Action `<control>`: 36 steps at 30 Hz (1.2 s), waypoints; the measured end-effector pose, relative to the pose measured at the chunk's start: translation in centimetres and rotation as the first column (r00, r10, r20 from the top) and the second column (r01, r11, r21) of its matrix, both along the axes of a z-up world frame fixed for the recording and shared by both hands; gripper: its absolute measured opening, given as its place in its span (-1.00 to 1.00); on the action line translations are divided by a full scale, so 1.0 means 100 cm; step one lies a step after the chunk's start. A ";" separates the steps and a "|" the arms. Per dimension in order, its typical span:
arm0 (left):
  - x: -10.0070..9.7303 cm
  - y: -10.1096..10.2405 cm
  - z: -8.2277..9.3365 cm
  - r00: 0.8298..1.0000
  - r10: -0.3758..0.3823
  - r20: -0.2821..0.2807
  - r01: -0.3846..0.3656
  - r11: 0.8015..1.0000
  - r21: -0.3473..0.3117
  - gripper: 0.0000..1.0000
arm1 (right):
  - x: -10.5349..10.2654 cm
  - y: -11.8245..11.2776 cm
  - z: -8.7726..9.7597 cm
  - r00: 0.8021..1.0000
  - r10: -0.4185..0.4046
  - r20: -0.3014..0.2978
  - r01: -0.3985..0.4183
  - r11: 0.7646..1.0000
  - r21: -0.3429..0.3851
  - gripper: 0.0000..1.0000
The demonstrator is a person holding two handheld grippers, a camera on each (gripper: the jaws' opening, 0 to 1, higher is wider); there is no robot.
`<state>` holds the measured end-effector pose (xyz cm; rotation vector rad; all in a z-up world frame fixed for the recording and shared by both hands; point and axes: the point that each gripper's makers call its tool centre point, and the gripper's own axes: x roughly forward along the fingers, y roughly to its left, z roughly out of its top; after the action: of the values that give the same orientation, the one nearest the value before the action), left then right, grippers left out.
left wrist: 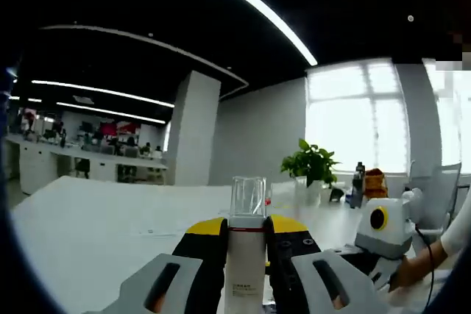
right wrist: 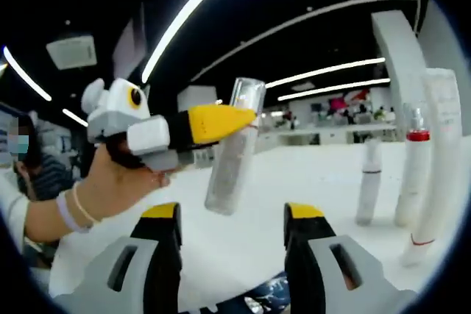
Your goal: Arrange the skincare products in the storage area until every visible bottle or jar stands upright without overlapping.
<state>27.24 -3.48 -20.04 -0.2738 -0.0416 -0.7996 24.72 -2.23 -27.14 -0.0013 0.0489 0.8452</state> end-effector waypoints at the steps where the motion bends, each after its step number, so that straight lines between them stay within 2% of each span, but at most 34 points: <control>1: 0.000 -0.002 -0.002 1.000 0.002 0.004 -0.002 1.000 0.000 -0.58 | 0.000 0.000 0.000 1.000 -0.002 0.000 0.002 1.000 0.006 0.06; 3: -0.003 -0.010 -0.007 1.000 -0.002 0.026 0.002 1.000 -0.002 -0.58 | 0.001 -0.001 0.000 1.000 -0.007 -0.006 0.007 1.000 0.013 0.05; 7: -0.006 -0.017 -0.016 0.999 -0.021 0.036 0.021 1.000 -0.011 -0.58 | 0.007 -0.008 0.002 0.999 -0.047 0.005 0.047 0.999 0.017 -0.02; 10: -0.009 -0.021 -0.023 0.998 -0.057 0.019 0.057 0.998 0.002 -0.58 | 0.015 -0.017 0.001 0.995 -0.096 0.012 0.096 0.995 -0.003 -0.28; 13: -0.014 -0.018 -0.026 0.998 -0.059 0.028 0.059 0.998 0.025 -0.58 | 0.017 -0.020 0.000 0.994 -0.105 0.011 0.105 0.994 -0.003 -0.41; 15: -0.015 -0.015 -0.027 0.998 -0.060 0.024 0.059 0.998 0.033 -0.58 | 0.020 -0.025 -0.004 0.991 -0.130 0.021 0.131 0.991 -0.037 -0.53; 21: -0.018 -0.014 -0.031 0.999 -0.044 0.011 0.043 0.998 0.053 -0.58 | 0.020 -0.022 -0.004 0.993 -0.114 0.041 0.116 0.992 -0.053 -0.47; 22: -0.020 -0.016 -0.038 0.999 -0.043 -0.007 0.043 0.995 0.095 -0.58 | 0.019 -0.021 -0.003 0.993 -0.113 0.046 0.115 0.992 -0.049 -0.42; 24: -0.020 -0.016 -0.043 0.999 -0.029 -0.012 0.030 0.991 0.128 -0.58 | 0.017 -0.017 0.001 0.993 -0.095 0.074 0.099 0.994 -0.043 -0.32; 25: -0.021 -0.019 -0.046 0.999 -0.032 -0.008 0.033 0.987 0.159 -0.58 | 0.014 -0.015 0.004 0.992 -0.092 0.089 0.096 0.995 -0.038 -0.33; 28: -0.025 -0.024 -0.049 0.997 -0.064 -0.033 0.069 0.984 0.164 -0.58 | 0.013 -0.013 0.004 0.987 -0.094 0.133 0.106 0.990 -0.087 -0.54; 29: -0.027 -0.028 -0.053 0.994 -0.098 -0.042 0.104 0.978 0.181 -0.57 | 0.015 -0.017 0.002 0.982 -0.113 0.152 0.131 0.985 -0.115 -0.56; 30: -0.027 -0.027 -0.053 0.995 -0.092 -0.049 0.099 0.978 0.182 -0.57 | 0.014 -0.014 0.000 0.982 -0.115 0.147 0.132 0.985 -0.111 -0.57; 34: -0.028 -0.024 -0.048 0.996 -0.093 -0.003 0.092 0.978 0.185 -0.52 | 0.018 -0.015 0.001 0.981 -0.127 0.144 0.142 0.984 -0.103 -0.57; 36: -0.028 -0.021 -0.043 0.996 -0.083 0.018 0.079 0.983 0.164 -0.34 | 0.022 -0.018 0.001 0.980 -0.136 0.143 0.151 0.984 -0.095 -0.57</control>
<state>24.42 -5.62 -24.33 -0.1114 0.0118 -0.8822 26.87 -4.06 -27.08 -0.1531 -0.0345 0.6954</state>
